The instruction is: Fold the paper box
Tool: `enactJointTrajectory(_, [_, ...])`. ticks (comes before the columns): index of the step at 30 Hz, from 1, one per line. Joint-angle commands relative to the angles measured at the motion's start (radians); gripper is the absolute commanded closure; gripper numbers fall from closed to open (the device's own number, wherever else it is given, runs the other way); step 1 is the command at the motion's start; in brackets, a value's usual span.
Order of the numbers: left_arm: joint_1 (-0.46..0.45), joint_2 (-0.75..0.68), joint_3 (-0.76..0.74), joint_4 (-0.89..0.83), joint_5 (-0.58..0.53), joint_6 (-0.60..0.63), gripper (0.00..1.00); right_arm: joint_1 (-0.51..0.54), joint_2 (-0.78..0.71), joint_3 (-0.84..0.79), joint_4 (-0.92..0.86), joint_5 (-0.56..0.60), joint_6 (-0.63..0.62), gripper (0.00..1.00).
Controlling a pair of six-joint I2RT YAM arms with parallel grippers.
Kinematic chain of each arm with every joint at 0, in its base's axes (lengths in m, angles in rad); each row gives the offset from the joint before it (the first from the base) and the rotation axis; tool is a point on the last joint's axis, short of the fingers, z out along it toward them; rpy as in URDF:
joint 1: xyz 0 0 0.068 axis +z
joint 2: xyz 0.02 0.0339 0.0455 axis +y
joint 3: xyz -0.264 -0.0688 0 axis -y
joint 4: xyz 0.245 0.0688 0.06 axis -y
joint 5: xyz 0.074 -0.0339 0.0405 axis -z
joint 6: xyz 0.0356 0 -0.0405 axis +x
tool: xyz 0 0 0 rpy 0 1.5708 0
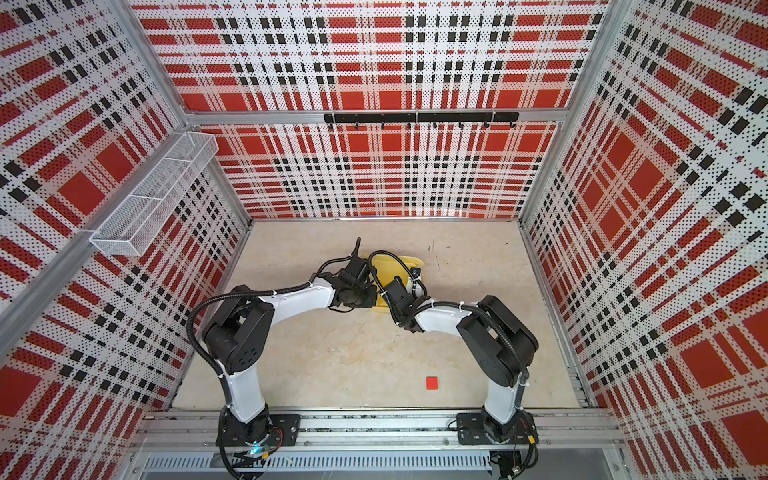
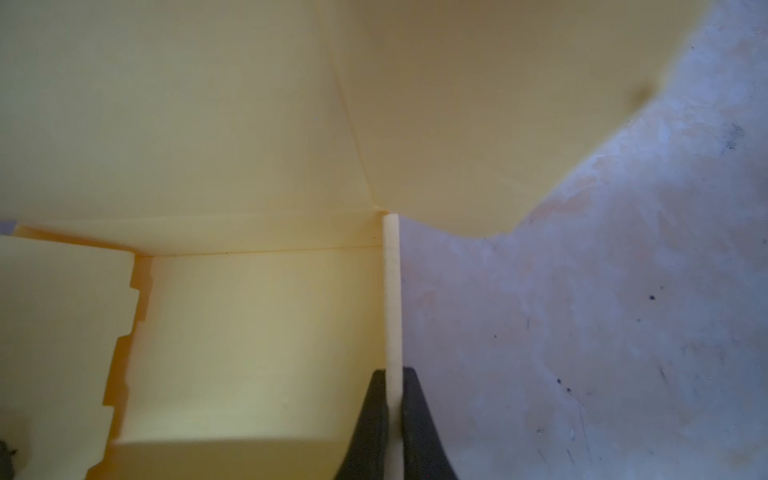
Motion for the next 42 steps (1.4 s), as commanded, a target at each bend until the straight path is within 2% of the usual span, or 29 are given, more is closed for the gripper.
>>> enactJointTrajectory(1, [-0.028,0.041,0.039,-0.066,-0.034,-0.008,0.76,0.021,0.013,0.02,0.075,-0.012,0.039,1.0])
enactJointTrajectory(4, [-0.035,0.046,0.038,-0.076,-0.046,-0.016,0.75,0.025,0.007,0.01,0.079,-0.008,0.042,1.0])
enactJointTrajectory(11, [-0.039,0.059,0.049,-0.091,-0.061,-0.022,0.86,0.028,0.009,0.006,0.072,-0.007,0.054,1.0])
enactJointTrajectory(13, [-0.038,0.069,0.055,-0.098,-0.066,-0.03,0.92,0.031,0.012,-0.009,0.106,-0.015,0.059,1.0])
enactJointTrajectory(16, [-0.043,0.071,0.07,-0.118,-0.081,-0.03,1.0,0.03,0.02,0.019,0.057,-0.017,0.066,1.0])
enactJointTrajectory(20, [-0.051,0.075,0.071,-0.122,-0.096,-0.035,1.0,0.042,0.016,0.001,0.094,-0.01,0.067,1.0])
enactJointTrajectory(24, [-0.056,0.066,0.081,-0.138,-0.114,-0.036,1.0,0.041,0.023,0.03,0.038,-0.01,0.071,1.0])
enactJointTrajectory(26, [-0.057,0.058,0.071,-0.13,-0.116,-0.038,0.85,0.044,0.011,0.014,0.059,0.001,0.071,1.0])
enactJointTrajectory(29, [-0.055,0.047,0.076,-0.133,-0.125,-0.041,0.77,0.042,0.005,-0.002,0.067,0.004,0.07,1.0])
enactJointTrajectory(31, [-0.058,0.031,0.077,-0.135,-0.135,-0.035,0.76,0.042,0.001,0.011,0.035,0.011,0.069,1.0])
enactJointTrajectory(35, [-0.064,0.011,0.057,-0.114,-0.148,-0.032,0.75,0.041,0.003,-0.02,0.089,-0.001,0.082,1.0])
enactJointTrajectory(38, [-0.063,0.001,0.072,-0.13,-0.168,-0.024,0.65,0.042,0.007,-0.005,0.048,0.003,0.085,1.0])
enactJointTrajectory(42, [-0.054,-0.029,0.062,-0.122,-0.198,-0.013,0.63,0.043,-0.024,-0.044,0.079,0.022,0.092,1.0])
